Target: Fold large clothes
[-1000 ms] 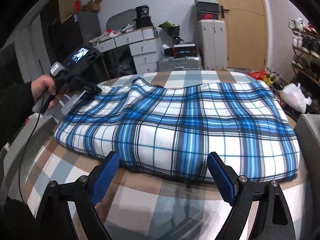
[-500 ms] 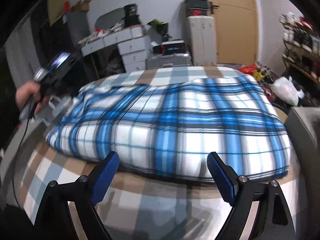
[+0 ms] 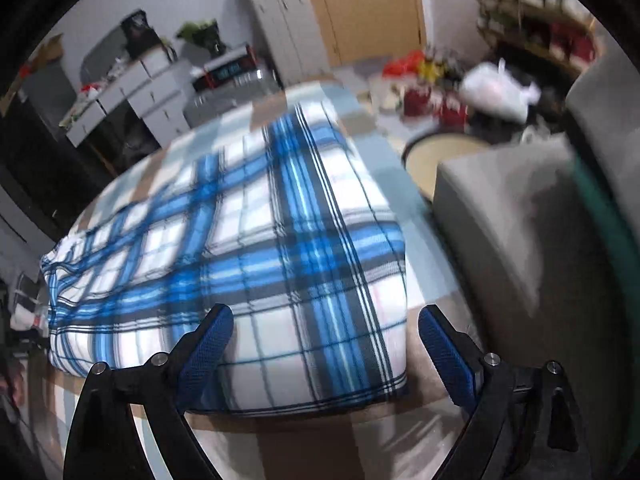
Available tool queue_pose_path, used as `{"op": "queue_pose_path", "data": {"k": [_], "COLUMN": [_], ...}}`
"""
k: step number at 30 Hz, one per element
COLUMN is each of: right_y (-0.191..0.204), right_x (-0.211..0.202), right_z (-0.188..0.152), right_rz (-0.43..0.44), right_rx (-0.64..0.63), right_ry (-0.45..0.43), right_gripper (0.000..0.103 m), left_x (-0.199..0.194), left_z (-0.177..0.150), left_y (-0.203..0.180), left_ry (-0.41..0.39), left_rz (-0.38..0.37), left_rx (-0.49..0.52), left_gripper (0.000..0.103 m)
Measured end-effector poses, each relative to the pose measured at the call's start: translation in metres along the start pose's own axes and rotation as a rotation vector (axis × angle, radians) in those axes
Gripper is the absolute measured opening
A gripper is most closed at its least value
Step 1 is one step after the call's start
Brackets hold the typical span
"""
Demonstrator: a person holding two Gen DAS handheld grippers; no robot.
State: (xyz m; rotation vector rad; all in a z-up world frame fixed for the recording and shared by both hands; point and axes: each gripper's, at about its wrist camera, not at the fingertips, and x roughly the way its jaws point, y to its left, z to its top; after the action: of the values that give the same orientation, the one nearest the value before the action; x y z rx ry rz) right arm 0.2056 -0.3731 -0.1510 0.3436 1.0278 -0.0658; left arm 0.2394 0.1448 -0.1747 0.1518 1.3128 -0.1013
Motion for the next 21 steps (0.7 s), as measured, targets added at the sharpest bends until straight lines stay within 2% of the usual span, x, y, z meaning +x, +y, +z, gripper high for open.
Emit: {"op": "queue_pose_path", "data": {"k": [2,3,4,5,6,7,8,9,13,16,19,21], "right_y": [0.001,0.001,0.002,0.005,0.008,0.01,0.011,0.012,0.01,0.012,0.02,0.023], "right_x": [0.006,0.009,0.012,0.011,0.01,0.007,0.004,0.0,-0.017,-0.03,-0.045,-0.059], "right_z": [0.0,0.001,0.001,0.001,0.0,-0.001,-0.002,-0.003,-0.012,-0.023,-0.046,-0.065], "right_rz": [0.022,0.032,0.039,0.043,0.055,0.066,0.068,0.065,0.016,-0.024,-0.094,-0.126], "right_rx": [-0.003,-0.003,-0.008,-0.025,-0.045,-0.055,-0.062,-0.074,-0.106,-0.134,-0.215,-0.263], "right_ry": [0.029,0.037,0.048,0.047,0.042,0.036,0.022,-0.001,-0.062,-0.069,-0.064,-0.061], "right_gripper": [0.085,0.072,0.055,0.044,0.02,0.012,0.012,0.01,0.009,0.008,0.008,0.008], "left_x": [0.002,0.002,0.0,-0.002,-0.005,-0.008,-0.011,-0.012,-0.018,-0.024,-0.038,-0.051], "left_z": [0.003,0.003,0.003,0.002,0.003,0.003,0.003,0.002,-0.013,-0.034,-0.067,-0.096], "left_y": [-0.003,-0.004,-0.004,-0.006,-0.009,-0.012,-0.015,-0.017,-0.023,-0.03,-0.036,-0.036], "left_ry": [0.011,0.01,0.013,0.0,-0.018,-0.029,-0.036,-0.031,0.003,0.048,0.059,0.058], "left_rz": [-0.035,-0.067,-0.108,-0.093,-0.073,-0.085,-0.087,-0.086,-0.085,-0.088,-0.09,-0.123], "left_rx": [-0.024,-0.031,-0.039,-0.041,-0.03,-0.019,-0.012,-0.014,-0.01,-0.007,-0.003,0.0], "left_gripper": [0.098,0.089,0.079,0.066,0.05,0.04,0.014,0.008,0.006,0.005,0.005,0.004]}}
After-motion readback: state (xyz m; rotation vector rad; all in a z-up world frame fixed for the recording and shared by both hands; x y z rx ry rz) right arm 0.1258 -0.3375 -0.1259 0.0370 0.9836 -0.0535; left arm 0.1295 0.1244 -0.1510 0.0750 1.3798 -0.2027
